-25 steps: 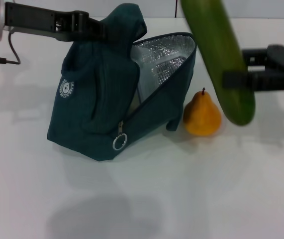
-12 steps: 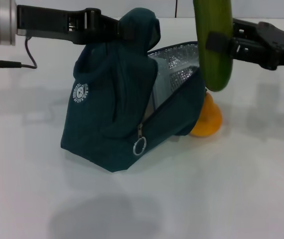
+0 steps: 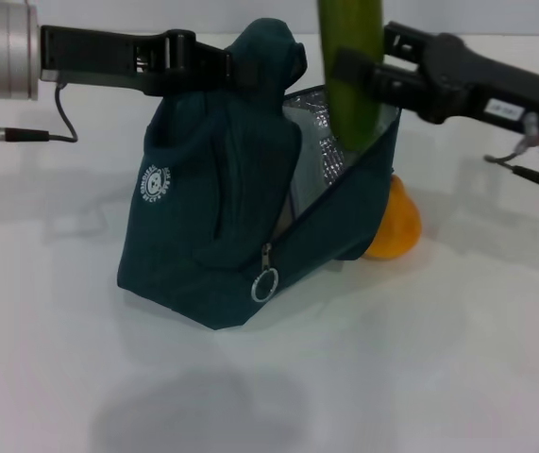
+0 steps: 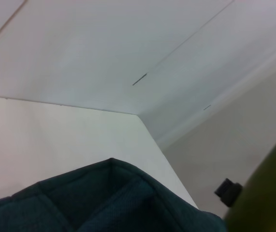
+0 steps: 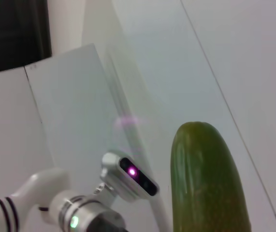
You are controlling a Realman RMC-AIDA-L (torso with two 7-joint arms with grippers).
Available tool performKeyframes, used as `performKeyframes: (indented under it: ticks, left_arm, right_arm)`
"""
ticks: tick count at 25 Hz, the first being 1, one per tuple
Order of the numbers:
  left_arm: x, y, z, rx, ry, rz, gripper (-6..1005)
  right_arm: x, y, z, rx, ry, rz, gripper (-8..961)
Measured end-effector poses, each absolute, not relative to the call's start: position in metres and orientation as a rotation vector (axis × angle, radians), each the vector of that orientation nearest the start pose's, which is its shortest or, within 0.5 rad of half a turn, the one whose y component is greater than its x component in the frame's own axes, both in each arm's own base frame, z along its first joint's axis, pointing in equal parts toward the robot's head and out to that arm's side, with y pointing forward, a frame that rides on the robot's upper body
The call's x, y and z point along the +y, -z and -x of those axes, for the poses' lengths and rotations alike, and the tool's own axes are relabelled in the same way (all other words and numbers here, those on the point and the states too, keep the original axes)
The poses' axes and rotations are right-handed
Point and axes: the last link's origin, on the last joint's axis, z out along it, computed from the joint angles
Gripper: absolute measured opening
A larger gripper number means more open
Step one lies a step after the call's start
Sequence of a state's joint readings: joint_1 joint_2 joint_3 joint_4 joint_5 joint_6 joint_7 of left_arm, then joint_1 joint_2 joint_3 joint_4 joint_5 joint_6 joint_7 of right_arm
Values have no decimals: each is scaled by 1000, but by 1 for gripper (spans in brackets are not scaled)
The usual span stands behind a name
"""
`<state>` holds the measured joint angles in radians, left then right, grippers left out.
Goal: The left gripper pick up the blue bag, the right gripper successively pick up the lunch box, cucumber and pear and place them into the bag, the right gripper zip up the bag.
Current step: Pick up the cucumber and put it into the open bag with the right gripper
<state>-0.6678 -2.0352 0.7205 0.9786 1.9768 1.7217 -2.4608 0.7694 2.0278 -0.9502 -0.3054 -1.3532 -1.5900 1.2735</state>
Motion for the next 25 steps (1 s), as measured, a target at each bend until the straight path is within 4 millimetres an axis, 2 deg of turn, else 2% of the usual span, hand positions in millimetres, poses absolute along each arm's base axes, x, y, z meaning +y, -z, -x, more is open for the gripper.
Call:
performKeyframes:
  ticks: [7,12,25]
  left_arm:
    - [369,-66,181,-1534,786,2606,40]
    - [368,-67,182,-1530,787,2604,39]
    - [369,-68,183,-1526,789,2599,39]
  right_arm:
    - [374,38,-152,498,-1251,2680,637]
    - [372,48,-152,486,-1194,2705,637]
    - [369,52,-150,432,-1167,2740,639]
